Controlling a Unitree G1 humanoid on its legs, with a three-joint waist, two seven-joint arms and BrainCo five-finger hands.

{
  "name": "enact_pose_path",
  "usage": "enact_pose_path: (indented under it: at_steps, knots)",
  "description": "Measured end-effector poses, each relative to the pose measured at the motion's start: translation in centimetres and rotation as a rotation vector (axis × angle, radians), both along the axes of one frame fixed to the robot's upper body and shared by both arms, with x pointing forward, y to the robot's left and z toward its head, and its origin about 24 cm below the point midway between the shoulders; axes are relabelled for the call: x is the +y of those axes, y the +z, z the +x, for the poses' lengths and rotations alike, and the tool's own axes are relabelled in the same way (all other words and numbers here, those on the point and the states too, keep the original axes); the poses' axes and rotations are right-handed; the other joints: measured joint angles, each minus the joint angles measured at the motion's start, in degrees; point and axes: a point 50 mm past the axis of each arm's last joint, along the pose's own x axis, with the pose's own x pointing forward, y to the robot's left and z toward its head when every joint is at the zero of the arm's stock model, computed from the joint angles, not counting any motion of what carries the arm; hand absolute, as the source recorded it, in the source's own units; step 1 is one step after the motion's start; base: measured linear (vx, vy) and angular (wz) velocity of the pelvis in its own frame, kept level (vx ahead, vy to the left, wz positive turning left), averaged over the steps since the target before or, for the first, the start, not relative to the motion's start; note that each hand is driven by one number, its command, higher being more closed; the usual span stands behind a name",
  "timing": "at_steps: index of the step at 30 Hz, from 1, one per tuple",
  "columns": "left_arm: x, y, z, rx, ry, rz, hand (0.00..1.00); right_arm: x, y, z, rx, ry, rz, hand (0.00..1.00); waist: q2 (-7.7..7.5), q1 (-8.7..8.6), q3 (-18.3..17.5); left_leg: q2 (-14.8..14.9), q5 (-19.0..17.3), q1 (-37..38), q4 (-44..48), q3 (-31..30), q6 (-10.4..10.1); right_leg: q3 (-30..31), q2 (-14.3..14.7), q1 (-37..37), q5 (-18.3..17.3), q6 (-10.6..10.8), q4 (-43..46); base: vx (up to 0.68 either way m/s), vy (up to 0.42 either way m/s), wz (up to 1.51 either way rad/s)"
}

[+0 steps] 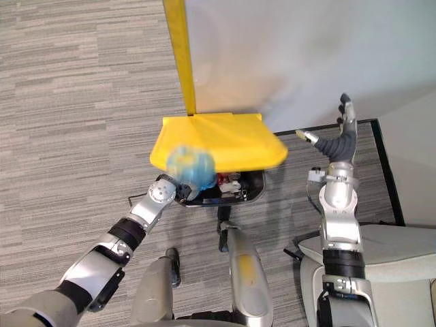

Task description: Gather rubbish on tea table into small bin, then transfer packed bag to large trash can.

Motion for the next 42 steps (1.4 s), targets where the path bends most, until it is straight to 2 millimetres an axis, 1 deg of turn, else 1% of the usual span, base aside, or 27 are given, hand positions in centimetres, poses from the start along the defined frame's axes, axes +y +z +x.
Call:
enact_pose_path:
  at_steps: [1, 2, 3, 4, 5, 8, 10, 12, 13, 15, 16, 18, 19, 21, 24, 30, 33, 35, 38, 42]
  knots:
    - [0.2, -0.2, -0.3, 0.003, 0.002, -0.003, 1.00, 0.6, -2.3, -0.1, 0.091, 0.008, 0.031, 0.00, 0.00, 0.03, 0.00, -0.21, -0.07, 0.50, -0.03, -0.05, 0.12, 0.10, -0.16, 0.50, -0.14, 0.21, 0.04, 0.00, 0.000, 0.00]
    - [0.2, -0.4, -0.3, 0.006, 0.003, -0.002, 1.00, 0.7, -2.7, 0.0, 0.107, 0.012, 0.035, 0.00, 0.00, 0.02, 0.00, -0.24, -0.09, 0.63, -0.05, -0.06, 0.15, 0.14, -0.18, 0.59, -0.16, 0.24, 0.04, 0.00, 0.000, 0.00]
    - [0.4, -1.0, -0.6, 0.024, 0.006, 0.001, 1.00, 1.4, -4.4, 0.1, 0.188, 0.041, 0.042, 0.00, 0.00, 0.02, 0.00, -0.51, -0.19, 1.05, -0.06, -0.15, 0.32, 0.52, -0.32, 0.83, -0.32, 0.49, 0.17, -0.02, -0.002, -0.04]
    - [0.4, -1.2, -0.7, 0.029, 0.006, 0.003, 1.00, 1.7, -4.9, 0.1, 0.218, 0.055, 0.038, 0.00, 0.00, 0.01, 0.00, -0.64, -0.22, 1.11, -0.06, -0.16, 0.36, 0.62, -0.42, 0.85, -0.35, 0.53, 0.21, -0.03, -0.006, -0.01]
    - [0.4, -1.4, -0.9, 0.034, 0.006, 0.009, 1.00, 2.2, -5.9, 0.1, 0.268, 0.081, 0.033, 0.00, 0.00, 0.00, 0.00, -0.81, -0.25, 1.11, -0.06, -0.22, 0.43, 0.64, -0.68, 0.86, -0.46, 0.70, 0.32, -0.03, -0.009, 0.04]
    - [0.4, -1.6, -0.9, 0.037, 0.005, 0.015, 1.00, 3.3, -7.7, 0.2, 0.342, 0.124, 0.053, 0.00, 0.00, 0.06, -0.01, -0.97, -0.25, 1.12, 0.00, -0.60, 0.42, 0.46, -0.92, 0.96, -0.53, 0.79, 0.52, -0.02, -0.022, 0.06]
    - [0.4, -1.6, -0.9, 0.037, 0.005, 0.015, 1.00, 3.8, -8.3, 0.5, 0.374, 0.144, 0.059, 0.00, 0.00, 0.05, -0.01, -0.96, -0.24, 1.12, 0.04, -0.69, 0.41, 0.36, -0.95, 1.02, -0.53, 0.79, 0.53, 0.00, -0.012, 0.02]
    - [0.4, -1.6, -0.9, 0.037, 0.005, 0.014, 1.00, 5.1, -9.2, 1.0, 0.434, 0.203, 0.049, 0.00, 0.01, 0.07, -0.01, -0.97, -0.24, 1.12, 0.05, -0.67, 0.41, 0.35, -0.97, 1.03, -0.53, 0.79, 0.52, 0.00, 0.000, 0.00]
    - [0.4, -1.6, -0.9, 0.038, 0.005, 0.014, 1.00, 5.5, -9.3, 1.1, 0.447, 0.220, 0.045, 0.00, 0.02, 0.08, -0.01, -0.97, -0.24, 1.13, 0.05, -0.67, 0.41, 0.35, -0.97, 1.03, -0.53, 0.79, 0.52, 0.00, 0.000, 0.00]
    - [0.4, -1.6, -0.9, 0.038, 0.006, 0.015, 1.00, 7.1, -9.6, 1.6, 0.474, 0.291, 0.033, 0.00, 0.02, 0.13, -0.02, -0.97, -0.24, 1.13, 0.05, -0.65, 0.41, 0.35, -0.97, 1.02, -0.53, 0.79, 0.52, 0.00, 0.000, 0.00]
    - [0.4, -1.6, -0.9, 0.038, 0.006, 0.015, 1.00, 7.5, -9.6, 1.8, 0.477, 0.306, 0.036, 0.00, 0.02, 0.14, -0.02, -0.97, -0.24, 1.13, 0.05, -0.63, 0.41, 0.37, -0.98, 1.02, -0.53, 0.79, 0.52, 0.00, 0.000, 0.00]
    - [0.4, -1.7, -0.9, 0.040, 0.007, 0.016, 1.00, 9.2, -9.2, 2.4, 0.467, 0.369, 0.039, 0.00, 0.02, 0.19, -0.02, -0.97, -0.24, 1.12, 0.05, -0.58, 0.41, 0.41, -0.98, 1.00, -0.52, 0.79, 0.52, 0.00, 0.000, 0.00]
    - [0.4, -1.7, -0.9, 0.040, 0.007, 0.016, 1.00, 9.6, -9.0, 2.6, 0.461, 0.385, 0.039, 0.00, 0.03, 0.21, -0.02, -0.97, -0.24, 1.12, 0.05, -0.56, 0.41, 0.42, -0.97, 0.99, -0.52, 0.79, 0.52, 0.00, 0.000, 0.00]
    - [0.4, -1.7, -0.9, 0.040, 0.008, 0.016, 1.00, 11.2, -7.9, 3.4, 0.425, 0.437, 0.025, 0.00, 0.03, 0.26, -0.02, -0.97, -0.24, 1.09, 0.05, -0.53, 0.41, 0.43, -0.96, 0.95, -0.52, 0.78, 0.50, 0.00, 0.000, 0.00]
    - [0.5, -1.9, -0.9, 0.047, 0.012, 0.019, 1.00, 12.3, -6.4, 4.3, 0.378, 0.469, 0.004, 0.00, 0.03, 0.34, -0.02, -0.96, -0.24, 0.98, 0.04, -0.55, 0.41, 0.42, -0.96, 0.89, -0.52, 0.78, 0.48, 0.00, 0.000, 0.00]
    - [0.4, -2.1, -0.9, 0.057, 0.018, 0.018, 1.00, 12.6, -4.4, 5.4, 0.305, 0.438, -0.017, 0.00, 0.04, 0.55, -0.02, -0.96, -0.23, 0.71, 0.04, -0.72, 0.40, 0.35, -1.00, 0.80, -0.51, 0.77, 0.42, 0.00, 0.000, 0.00]
    - [-0.1, -2.1, -1.0, 0.059, 0.009, 0.012, 1.00, 12.6, -2.9, 5.9, 0.252, 0.429, -0.075, 0.00, 0.06, 0.93, -0.03, -0.96, -0.21, 0.63, 0.05, -0.92, 0.39, 0.26, -1.04, 0.82, -0.51, 0.76, 0.42, 0.00, 0.000, 0.02]
    - [-0.4, -2.1, -1.1, 0.060, 0.001, 0.006, 1.00, 12.5, -1.5, 6.2, 0.206, 0.428, -0.101, 0.00, 0.07, 1.49, -0.04, -0.95, -0.18, 0.57, 0.09, -1.01, 0.35, 0.23, -1.04, 0.83, -0.50, 0.75, 0.42, 0.00, 0.000, 0.00]
    - [-0.6, -2.2, -1.1, 0.061, -0.003, 0.005, 1.00, 12.3, 0.5, 6.9, 0.149, 0.424, -0.152, 0.00, 0.08, 1.60, -0.05, -0.95, -0.18, 0.51, 0.37, -1.46, 0.35, -0.01, -1.12, 1.14, -0.50, 0.75, 0.43, 0.00, 0.000, 0.06]
    - [-0.7, -2.2, -1.2, 0.060, -0.009, 0.010, 1.00, 12.3, 2.3, 7.0, 0.085, 0.426, -0.184, 0.00, 0.09, 1.90, -0.05, -0.95, -0.18, 0.46, 0.84, -1.70, 0.35, -0.07, -1.17, 1.42, -0.49, 0.74, 0.46, 0.00, -0.001, 0.03]
